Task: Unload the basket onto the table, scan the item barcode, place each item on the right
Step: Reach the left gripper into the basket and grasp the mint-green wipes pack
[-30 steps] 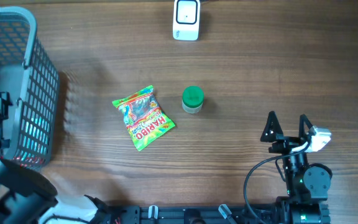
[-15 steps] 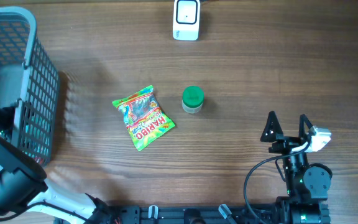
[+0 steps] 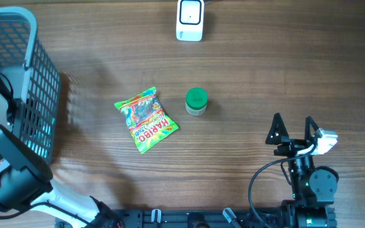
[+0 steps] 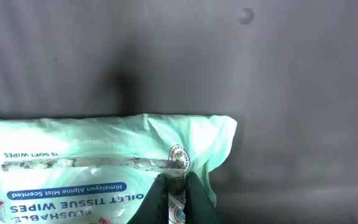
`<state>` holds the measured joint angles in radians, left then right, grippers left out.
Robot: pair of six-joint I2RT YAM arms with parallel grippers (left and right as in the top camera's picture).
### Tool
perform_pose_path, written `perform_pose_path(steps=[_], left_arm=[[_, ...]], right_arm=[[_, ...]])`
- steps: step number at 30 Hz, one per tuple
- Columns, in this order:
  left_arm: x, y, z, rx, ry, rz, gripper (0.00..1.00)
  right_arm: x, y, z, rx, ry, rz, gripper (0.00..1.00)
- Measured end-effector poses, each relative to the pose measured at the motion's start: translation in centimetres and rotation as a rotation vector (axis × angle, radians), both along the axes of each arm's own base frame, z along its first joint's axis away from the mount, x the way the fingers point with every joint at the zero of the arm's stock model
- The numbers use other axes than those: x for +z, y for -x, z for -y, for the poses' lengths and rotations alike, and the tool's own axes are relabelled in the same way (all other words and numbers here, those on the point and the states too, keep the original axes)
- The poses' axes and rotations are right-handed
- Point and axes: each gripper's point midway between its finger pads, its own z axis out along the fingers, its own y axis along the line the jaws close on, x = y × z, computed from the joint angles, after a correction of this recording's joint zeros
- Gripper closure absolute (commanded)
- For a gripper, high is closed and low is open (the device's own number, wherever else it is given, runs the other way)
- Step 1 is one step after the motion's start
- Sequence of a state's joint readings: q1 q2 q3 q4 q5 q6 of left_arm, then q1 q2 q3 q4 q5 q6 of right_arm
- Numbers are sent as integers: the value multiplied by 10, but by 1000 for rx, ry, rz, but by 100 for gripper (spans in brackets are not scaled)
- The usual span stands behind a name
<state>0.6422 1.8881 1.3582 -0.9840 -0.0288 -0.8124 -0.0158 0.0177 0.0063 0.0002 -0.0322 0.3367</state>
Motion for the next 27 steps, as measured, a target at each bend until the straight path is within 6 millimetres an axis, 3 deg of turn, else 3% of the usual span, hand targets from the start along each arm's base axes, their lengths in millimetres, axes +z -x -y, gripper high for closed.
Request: perform_pose_path(steps=[4, 10, 11, 12, 14, 16, 18, 27], left_arm=[[6, 4, -1, -3, 8, -17, 96], [54, -8, -22, -5, -46, 37, 96], [64, -11, -26, -9, -65, 59, 86], [77, -14, -29, -12, -90, 88, 50], [94, -15, -29, -25, -115, 113, 0], [105, -11, -27, -31, -129, 122, 0], [100, -12, -24, -63, -124, 104, 0], [22, -2, -1, -166, 50, -111, 0]], right_arm=[[0, 0, 0, 0, 0, 0, 0], [0, 0, 0, 0, 0, 0, 0], [0, 0, 0, 0, 0, 0, 0], [0, 0, 0, 0, 0, 0, 0], [0, 0, 0, 0, 0, 0, 0], [0, 0, 0, 0, 0, 0, 0], [0, 0, 0, 0, 0, 0, 0], [0, 0, 0, 0, 0, 0, 0]])
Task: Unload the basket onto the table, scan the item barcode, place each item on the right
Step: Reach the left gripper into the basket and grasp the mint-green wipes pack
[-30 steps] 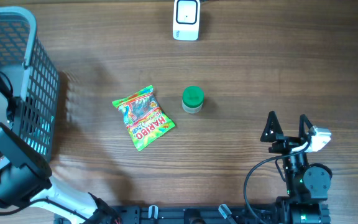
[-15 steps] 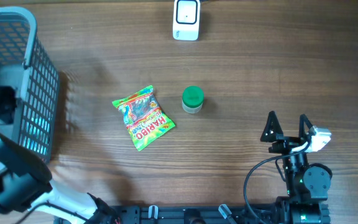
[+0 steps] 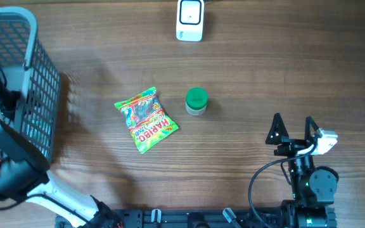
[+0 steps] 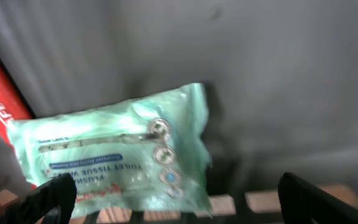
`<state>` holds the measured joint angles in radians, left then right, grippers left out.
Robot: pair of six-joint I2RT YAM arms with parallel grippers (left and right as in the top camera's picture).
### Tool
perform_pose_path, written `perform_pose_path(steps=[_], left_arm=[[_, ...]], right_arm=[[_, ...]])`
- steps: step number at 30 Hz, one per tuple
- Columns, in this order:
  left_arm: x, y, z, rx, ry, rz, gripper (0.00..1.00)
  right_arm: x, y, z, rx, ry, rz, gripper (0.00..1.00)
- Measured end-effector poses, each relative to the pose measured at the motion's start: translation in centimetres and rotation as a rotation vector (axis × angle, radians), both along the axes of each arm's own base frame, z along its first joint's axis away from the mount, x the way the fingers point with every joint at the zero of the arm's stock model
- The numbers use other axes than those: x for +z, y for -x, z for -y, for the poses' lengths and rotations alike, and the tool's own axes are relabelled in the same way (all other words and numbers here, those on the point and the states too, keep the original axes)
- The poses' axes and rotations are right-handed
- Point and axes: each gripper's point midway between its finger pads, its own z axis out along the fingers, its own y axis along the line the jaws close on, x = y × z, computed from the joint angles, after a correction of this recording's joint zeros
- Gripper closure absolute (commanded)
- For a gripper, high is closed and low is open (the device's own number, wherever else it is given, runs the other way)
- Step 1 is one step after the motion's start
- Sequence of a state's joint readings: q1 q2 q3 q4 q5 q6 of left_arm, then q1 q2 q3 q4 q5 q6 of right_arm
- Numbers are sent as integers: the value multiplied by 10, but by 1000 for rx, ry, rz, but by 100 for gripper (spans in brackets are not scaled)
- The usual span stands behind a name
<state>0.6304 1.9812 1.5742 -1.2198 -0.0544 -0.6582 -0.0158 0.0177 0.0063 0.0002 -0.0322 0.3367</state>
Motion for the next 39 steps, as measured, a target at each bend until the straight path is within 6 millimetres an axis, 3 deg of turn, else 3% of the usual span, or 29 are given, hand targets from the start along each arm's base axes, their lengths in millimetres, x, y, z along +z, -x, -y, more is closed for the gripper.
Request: perform_pose_path(steps=[11, 12, 15, 17, 25, 27, 29, 34, 39], left_arm=[[-33, 4, 2, 19, 51, -82, 1], [-34, 5, 3, 19, 53, -87, 13], [-37, 10, 3, 18, 60, -128, 96], [-37, 20, 1, 11, 58, -178, 96], [-24, 13, -2, -8, 107, -191, 96], [-10, 5, -6, -18, 124, -190, 96], [17, -10, -14, -28, 111, -148, 96], [123, -58, -45, -69, -82, 151, 96], [231, -62, -37, -76, -246, 432, 96]], right_arm=[[0, 0, 0, 0, 0, 0, 0], [0, 0, 0, 0, 0, 0, 0], [0, 0, 0, 0, 0, 0, 0], [0, 0, 0, 0, 0, 0, 0], [0, 0, 0, 0, 0, 0, 0], [0, 0, 0, 0, 0, 0, 0], [0, 0, 0, 0, 0, 0, 0], [0, 0, 0, 0, 0, 0, 0], [0, 0, 0, 0, 0, 0, 0]])
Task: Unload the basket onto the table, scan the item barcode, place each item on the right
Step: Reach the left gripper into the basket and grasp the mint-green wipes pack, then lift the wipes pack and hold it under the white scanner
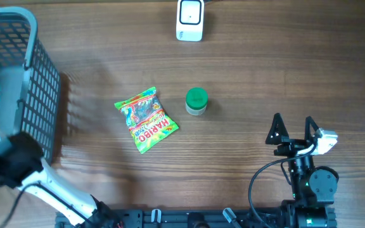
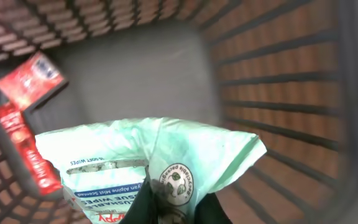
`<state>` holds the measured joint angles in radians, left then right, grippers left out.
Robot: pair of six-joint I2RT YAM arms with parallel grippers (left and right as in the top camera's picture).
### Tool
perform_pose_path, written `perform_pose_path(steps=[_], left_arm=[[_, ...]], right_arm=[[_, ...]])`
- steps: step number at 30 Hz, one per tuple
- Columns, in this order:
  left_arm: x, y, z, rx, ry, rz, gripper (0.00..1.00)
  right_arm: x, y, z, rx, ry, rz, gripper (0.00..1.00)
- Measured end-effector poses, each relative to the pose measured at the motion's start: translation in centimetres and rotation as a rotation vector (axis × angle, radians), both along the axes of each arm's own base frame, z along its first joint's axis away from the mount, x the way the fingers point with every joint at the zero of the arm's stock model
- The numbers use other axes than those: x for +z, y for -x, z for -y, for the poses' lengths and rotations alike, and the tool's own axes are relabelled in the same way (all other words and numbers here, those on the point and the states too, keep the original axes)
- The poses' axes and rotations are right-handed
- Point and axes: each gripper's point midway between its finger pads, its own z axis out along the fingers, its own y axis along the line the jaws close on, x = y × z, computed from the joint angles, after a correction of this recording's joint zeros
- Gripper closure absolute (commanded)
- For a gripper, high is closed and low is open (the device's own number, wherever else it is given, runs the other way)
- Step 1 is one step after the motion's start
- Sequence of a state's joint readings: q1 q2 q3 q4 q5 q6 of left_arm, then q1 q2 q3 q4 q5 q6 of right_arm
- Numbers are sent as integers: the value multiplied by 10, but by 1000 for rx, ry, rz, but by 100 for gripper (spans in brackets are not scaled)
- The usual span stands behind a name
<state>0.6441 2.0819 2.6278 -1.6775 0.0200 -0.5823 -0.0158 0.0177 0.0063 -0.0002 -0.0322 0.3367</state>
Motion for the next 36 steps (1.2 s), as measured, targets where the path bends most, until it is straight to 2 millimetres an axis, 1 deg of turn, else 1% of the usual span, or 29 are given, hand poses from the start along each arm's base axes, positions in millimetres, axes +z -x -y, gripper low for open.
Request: perform_pose_path(steps=[2, 4, 5, 6, 7, 9, 10, 12, 13, 14, 15, 16, 17, 18, 19, 21, 23, 24, 26, 29, 31, 32, 34, 36], left_arm=[[39, 7, 17, -23, -28, 105, 96], [66, 12, 38, -65, -42, 182, 96], [83, 14, 55, -107, -49, 230, 96], [94, 14, 69, -145, -51, 263, 96], [112, 11, 107, -248, -51, 321, 96], [123, 5, 146, -359, -40, 357, 96], [127, 0, 177, -445, -27, 370, 96], [128, -7, 226, -587, 7, 380, 96], [125, -11, 262, -686, 34, 376, 96], [122, -13, 286, -754, 52, 369, 96], [117, -14, 317, -838, 78, 355, 96], [112, -14, 341, -901, 95, 342, 96], [110, -14, 348, -920, 101, 338, 96], [98, -15, 386, -1014, 135, 306, 96], [93, -16, 401, -1050, 139, 295, 96], [73, -21, 450, -1156, 151, 259, 96], [50, -20, 490, -1239, 167, 212, 96], [32, -18, 518, -1291, 180, 172, 96], [-8, -12, 565, -1373, 198, 89, 96], [-51, -5, 615, -1451, 208, 29, 96], [-84, 3, 654, -1513, 207, 1, 96], [-99, 8, 669, -1538, 200, -12, 96], [-127, 19, 690, -1574, 173, -49, 96], [-150, 25, 701, -1591, 139, -84, 96]], right_arm=[[0, 0, 0, 0, 0, 0, 0], [0, 0, 0, 0, 0, 0, 0], [0, 0, 0, 0, 0, 0, 0], [0, 0, 0, 0, 0, 0, 0], [0, 0, 0, 0, 0, 0, 0], [0, 0, 0, 0, 0, 0, 0], [0, 0, 0, 0, 0, 0, 0], [0, 0, 0, 0, 0, 0, 0], [0, 0, 0, 0, 0, 0, 0], [0, 0, 0, 0, 0, 0, 0], [0, 0, 0, 0, 0, 0, 0], [0, 0, 0, 0, 0, 0, 0], [0, 0, 0, 0, 0, 0, 0], [0, 0, 0, 0, 0, 0, 0], [0, 0, 0, 0, 0, 0, 0], [0, 0, 0, 0, 0, 0, 0], [0, 0, 0, 0, 0, 0, 0], [0, 0, 0, 0, 0, 0, 0], [0, 0, 0, 0, 0, 0, 0], [0, 0, 0, 0, 0, 0, 0], [0, 0, 0, 0, 0, 0, 0], [0, 0, 0, 0, 0, 0, 0], [0, 0, 0, 0, 0, 0, 0], [0, 0, 0, 0, 0, 0, 0]])
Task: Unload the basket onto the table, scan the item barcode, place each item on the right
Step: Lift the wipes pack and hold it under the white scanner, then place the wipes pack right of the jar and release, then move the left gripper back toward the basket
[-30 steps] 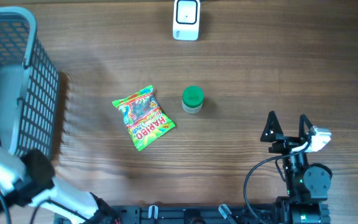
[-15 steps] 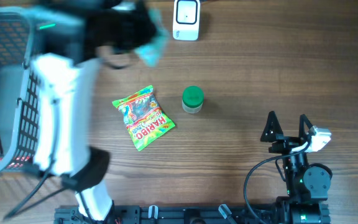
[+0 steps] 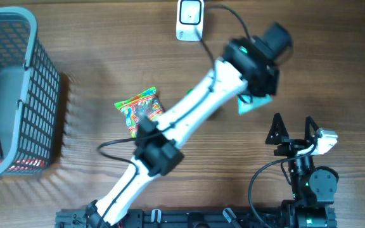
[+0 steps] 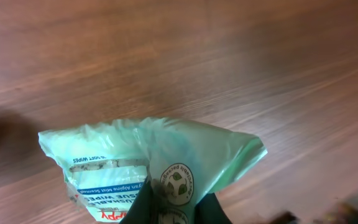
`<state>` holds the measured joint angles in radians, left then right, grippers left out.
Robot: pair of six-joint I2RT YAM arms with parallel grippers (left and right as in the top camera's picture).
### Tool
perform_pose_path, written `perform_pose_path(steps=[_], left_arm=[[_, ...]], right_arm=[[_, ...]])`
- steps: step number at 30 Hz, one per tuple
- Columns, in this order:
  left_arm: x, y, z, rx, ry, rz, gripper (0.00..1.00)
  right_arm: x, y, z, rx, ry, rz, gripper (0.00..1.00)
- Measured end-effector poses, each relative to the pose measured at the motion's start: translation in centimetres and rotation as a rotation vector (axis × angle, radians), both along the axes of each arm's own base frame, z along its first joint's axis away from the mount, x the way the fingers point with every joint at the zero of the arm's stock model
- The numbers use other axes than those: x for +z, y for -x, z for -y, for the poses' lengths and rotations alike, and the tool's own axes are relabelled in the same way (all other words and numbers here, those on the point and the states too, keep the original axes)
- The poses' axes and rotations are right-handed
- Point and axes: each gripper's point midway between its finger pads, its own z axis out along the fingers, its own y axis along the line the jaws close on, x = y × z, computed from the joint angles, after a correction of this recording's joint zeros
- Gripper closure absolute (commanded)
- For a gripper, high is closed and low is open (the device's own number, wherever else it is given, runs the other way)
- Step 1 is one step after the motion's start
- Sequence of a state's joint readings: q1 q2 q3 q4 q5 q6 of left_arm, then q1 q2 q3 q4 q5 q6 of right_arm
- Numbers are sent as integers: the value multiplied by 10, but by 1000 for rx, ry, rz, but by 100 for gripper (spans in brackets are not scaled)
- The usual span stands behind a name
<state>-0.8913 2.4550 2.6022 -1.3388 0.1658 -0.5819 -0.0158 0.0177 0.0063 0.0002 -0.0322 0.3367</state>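
Observation:
A mint-green pack of flushable wipes hangs over the wooden table, my left gripper shut on its front flap. From overhead only a corner of the pack shows under the left wrist, right of the table's middle. The white barcode scanner stands at the far edge, to the upper left of the pack. My right gripper rests open and holds nothing near the front right.
A grey mesh basket with red packets inside stands at the left edge. A Haribo candy bag lies left of centre. The left arm stretches diagonally across the middle of the table.
My left gripper, still shut on the wipes pack, was over the basket at the left. It is now over the table right of centre, near the scanner. The right arm has not moved.
My left gripper was shut on the wipes pack lying on the basket floor. Then it was open with the pack lying below it. Then it held the pack lifted above the basket, and now holds it over the table.

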Motion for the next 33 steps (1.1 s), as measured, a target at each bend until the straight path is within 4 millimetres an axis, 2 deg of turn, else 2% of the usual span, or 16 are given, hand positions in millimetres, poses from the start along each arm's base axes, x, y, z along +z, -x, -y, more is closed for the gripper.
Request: perform_pose_path(steps=[3, 6, 7, 8, 11, 12, 17, 19, 21, 24, 26, 28, 30, 31, 33], left_arm=[[-41, 5, 5, -11, -84, -13, 96], [-73, 2, 1, -5, -149, -33, 96], [-81, 2, -2, -2, -166, -40, 83], [-89, 1, -4, 1, -183, -47, 61], [-98, -2, -7, 9, -205, -51, 10], [-98, -2, -8, 10, -206, -50, 0], [-90, -6, -11, -2, -203, -34, 0], [-81, -9, -15, 3, -200, -21, 0], [-60, -18, -21, 20, -176, 9, 0], [-16, -31, -32, 49, -113, 66, 0], [26, -42, -46, 72, -57, 121, 0], [71, -51, -68, 107, -6, 183, 0], [120, -58, -107, 171, 22, 251, 0], [137, -60, -124, 200, 26, 276, 0], [176, -63, -180, 302, 9, 338, 0]], right_arm=[[0, 0, 0, 0, 0, 0, 0], [0, 0, 0, 0, 0, 0, 0], [0, 0, 0, 0, 0, 0, 0], [0, 0, 0, 0, 0, 0, 0], [0, 0, 0, 0, 0, 0, 0], [0, 0, 0, 0, 0, 0, 0], [0, 0, 0, 0, 0, 0, 0], [0, 0, 0, 0, 0, 0, 0], [0, 0, 0, 0, 0, 0, 0], [0, 0, 0, 0, 0, 0, 0], [0, 0, 0, 0, 0, 0, 0], [0, 0, 0, 0, 0, 0, 0], [0, 0, 0, 0, 0, 0, 0], [0, 0, 0, 0, 0, 0, 0], [0, 0, 0, 0, 0, 0, 0]])
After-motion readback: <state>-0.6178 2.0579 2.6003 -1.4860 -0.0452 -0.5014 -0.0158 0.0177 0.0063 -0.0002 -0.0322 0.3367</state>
